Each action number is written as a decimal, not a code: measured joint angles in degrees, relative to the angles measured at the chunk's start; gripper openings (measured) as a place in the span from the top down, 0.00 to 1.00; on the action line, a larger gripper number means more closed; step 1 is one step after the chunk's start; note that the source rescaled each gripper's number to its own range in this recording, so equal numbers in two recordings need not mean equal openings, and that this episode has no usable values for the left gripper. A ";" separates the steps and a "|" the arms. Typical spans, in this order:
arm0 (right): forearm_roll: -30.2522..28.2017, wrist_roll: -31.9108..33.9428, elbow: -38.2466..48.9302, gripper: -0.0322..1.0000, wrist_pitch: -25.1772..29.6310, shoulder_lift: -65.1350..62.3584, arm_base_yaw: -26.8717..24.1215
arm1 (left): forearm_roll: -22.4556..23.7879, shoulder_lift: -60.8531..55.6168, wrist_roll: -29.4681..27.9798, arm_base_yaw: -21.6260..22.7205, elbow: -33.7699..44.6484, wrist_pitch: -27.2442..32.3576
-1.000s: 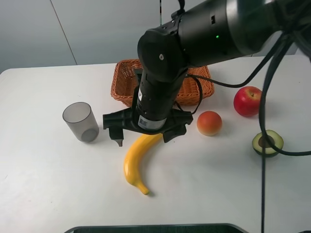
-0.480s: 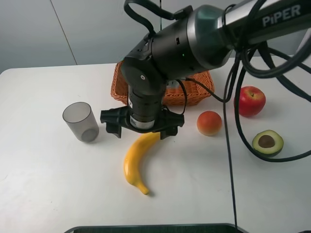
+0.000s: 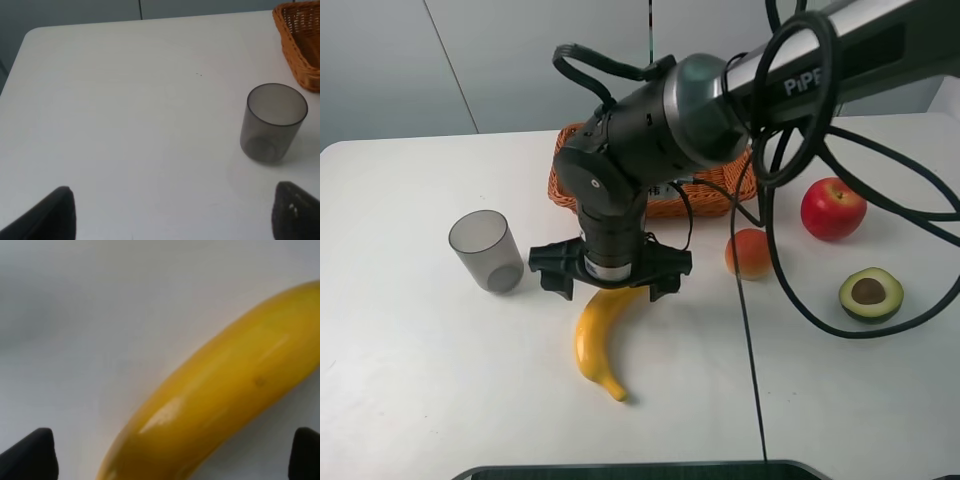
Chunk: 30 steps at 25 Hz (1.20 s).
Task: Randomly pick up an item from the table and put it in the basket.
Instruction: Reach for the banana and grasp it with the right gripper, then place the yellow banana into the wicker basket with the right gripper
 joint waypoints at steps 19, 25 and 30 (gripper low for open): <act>3.03 -1.49 -0.24 0.46 -0.92 3.94 0.00 | 0.11 0.00 0.00 0.00 0.00 0.00; 3.39 -1.49 -0.24 0.96 0.11 4.06 0.00 | 0.11 0.00 0.00 0.00 0.00 0.00; 3.62 -1.49 -0.24 0.96 0.11 4.06 0.00 | 0.11 0.00 0.00 0.00 0.00 0.00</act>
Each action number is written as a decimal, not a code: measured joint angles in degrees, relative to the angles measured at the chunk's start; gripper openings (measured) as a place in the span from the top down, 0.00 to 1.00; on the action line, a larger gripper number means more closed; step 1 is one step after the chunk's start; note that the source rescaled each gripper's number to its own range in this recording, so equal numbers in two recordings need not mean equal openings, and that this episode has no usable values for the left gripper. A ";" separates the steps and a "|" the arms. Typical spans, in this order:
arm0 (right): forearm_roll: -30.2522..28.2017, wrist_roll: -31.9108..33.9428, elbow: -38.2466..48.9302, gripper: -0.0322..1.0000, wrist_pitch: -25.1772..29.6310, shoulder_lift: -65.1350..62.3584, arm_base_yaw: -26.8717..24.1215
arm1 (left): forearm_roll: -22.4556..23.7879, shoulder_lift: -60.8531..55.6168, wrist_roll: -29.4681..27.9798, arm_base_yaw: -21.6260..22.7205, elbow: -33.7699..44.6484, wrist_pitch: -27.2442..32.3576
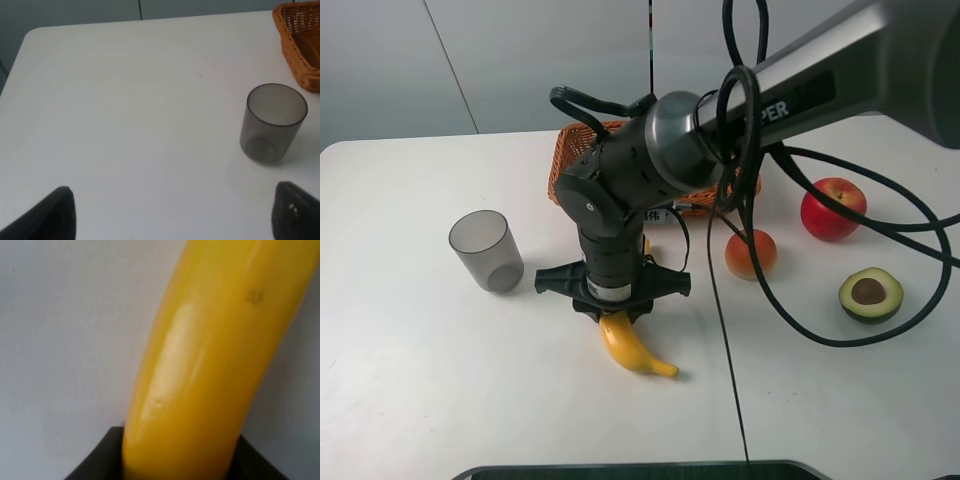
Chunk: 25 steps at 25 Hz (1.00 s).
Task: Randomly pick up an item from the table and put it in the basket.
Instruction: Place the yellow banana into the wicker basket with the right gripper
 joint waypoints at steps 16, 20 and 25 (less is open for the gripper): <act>1.80 -10.44 -0.08 0.96 3.87 -2.76 0.00 | 0.00 0.00 0.00 0.00 0.00 0.00; 4.41 -25.07 -0.08 0.96 9.51 -9.09 0.00 | 0.00 0.00 0.00 0.00 0.00 0.00; 4.76 -44.77 -0.08 0.96 14.72 -16.12 -2.50 | 0.00 0.00 0.00 0.00 0.00 0.00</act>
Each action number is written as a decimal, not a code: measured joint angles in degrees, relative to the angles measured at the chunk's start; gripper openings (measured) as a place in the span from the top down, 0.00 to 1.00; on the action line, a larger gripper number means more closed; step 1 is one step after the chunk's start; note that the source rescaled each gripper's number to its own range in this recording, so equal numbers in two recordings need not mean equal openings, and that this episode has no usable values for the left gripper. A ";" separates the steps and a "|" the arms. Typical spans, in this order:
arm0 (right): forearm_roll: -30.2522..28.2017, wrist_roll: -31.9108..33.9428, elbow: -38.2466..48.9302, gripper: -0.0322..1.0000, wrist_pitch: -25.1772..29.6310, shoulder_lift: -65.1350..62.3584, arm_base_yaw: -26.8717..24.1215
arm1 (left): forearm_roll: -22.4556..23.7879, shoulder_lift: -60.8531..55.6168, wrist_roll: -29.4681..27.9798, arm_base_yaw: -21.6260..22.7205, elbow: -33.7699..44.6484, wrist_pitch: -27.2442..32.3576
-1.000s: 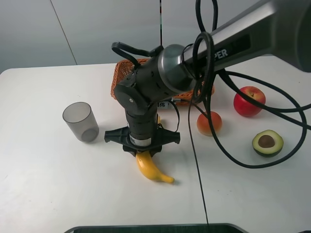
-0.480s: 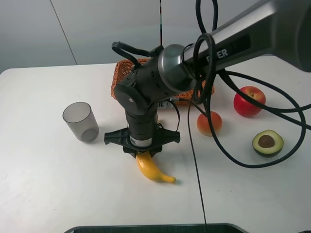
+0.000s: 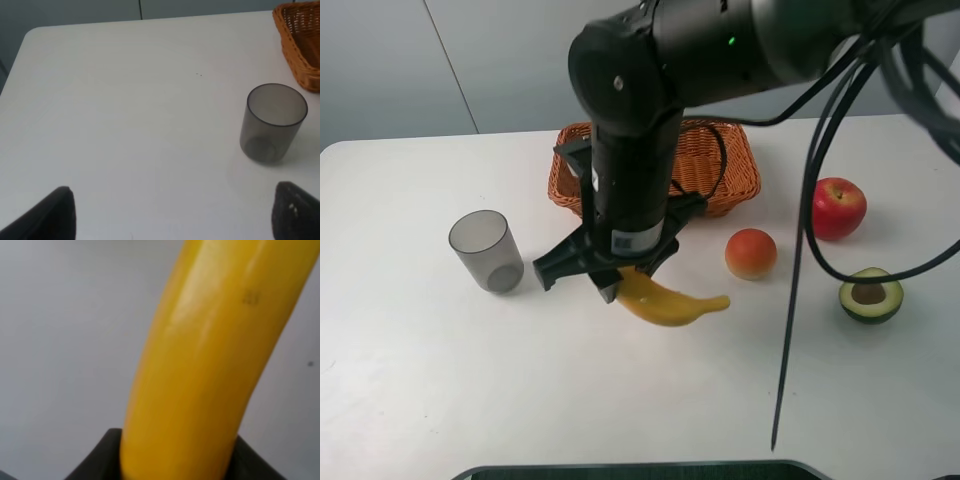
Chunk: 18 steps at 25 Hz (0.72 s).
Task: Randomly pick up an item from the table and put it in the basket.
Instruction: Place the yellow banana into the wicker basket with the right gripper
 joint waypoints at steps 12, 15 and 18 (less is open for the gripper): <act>-8.38 -48.78 -0.70 0.96 3.85 -1.99 -8.58 | 0.00 0.00 0.00 0.00 0.00 0.00; -8.99 -52.41 -3.81 0.96 3.85 -1.18 -10.31 | 0.00 0.00 0.00 0.00 0.00 0.00; -10.43 -56.33 -8.03 0.96 3.85 0.64 -12.14 | 0.00 0.00 0.00 0.00 0.00 0.00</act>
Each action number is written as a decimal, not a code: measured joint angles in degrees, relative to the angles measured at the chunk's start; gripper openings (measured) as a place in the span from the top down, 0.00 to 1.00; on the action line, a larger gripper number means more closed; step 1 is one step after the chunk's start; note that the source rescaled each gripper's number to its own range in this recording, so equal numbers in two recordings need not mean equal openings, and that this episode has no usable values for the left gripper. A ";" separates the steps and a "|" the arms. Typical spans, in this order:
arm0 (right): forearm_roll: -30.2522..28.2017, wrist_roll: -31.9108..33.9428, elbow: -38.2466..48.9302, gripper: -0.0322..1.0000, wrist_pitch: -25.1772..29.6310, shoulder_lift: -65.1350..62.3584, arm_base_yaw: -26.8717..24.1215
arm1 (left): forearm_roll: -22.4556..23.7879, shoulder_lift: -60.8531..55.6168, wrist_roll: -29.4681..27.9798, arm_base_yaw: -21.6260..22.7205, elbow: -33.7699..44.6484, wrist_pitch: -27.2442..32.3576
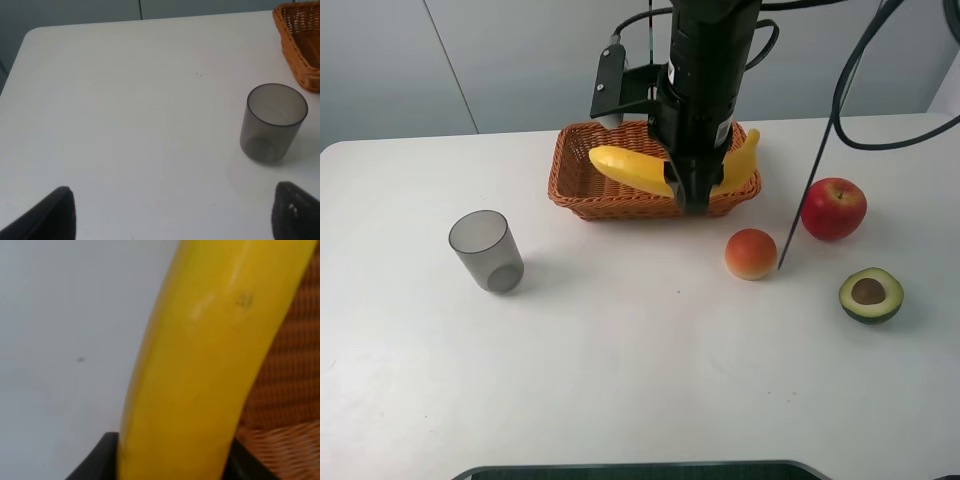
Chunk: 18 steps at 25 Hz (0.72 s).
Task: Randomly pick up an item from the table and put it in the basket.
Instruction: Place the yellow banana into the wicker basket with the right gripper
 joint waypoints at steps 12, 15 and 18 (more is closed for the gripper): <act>-3.17 -14.68 -9.50 0.96 -8.44 10.24 -4.01 | 0.00 0.00 0.00 0.00 0.00 0.00; -3.17 -15.08 -9.61 0.96 -12.24 11.83 -5.05 | 0.00 0.00 0.00 0.00 0.00 0.00; -3.17 -15.20 -9.61 0.96 -16.40 13.30 -6.35 | 0.00 0.00 0.00 0.00 0.00 0.00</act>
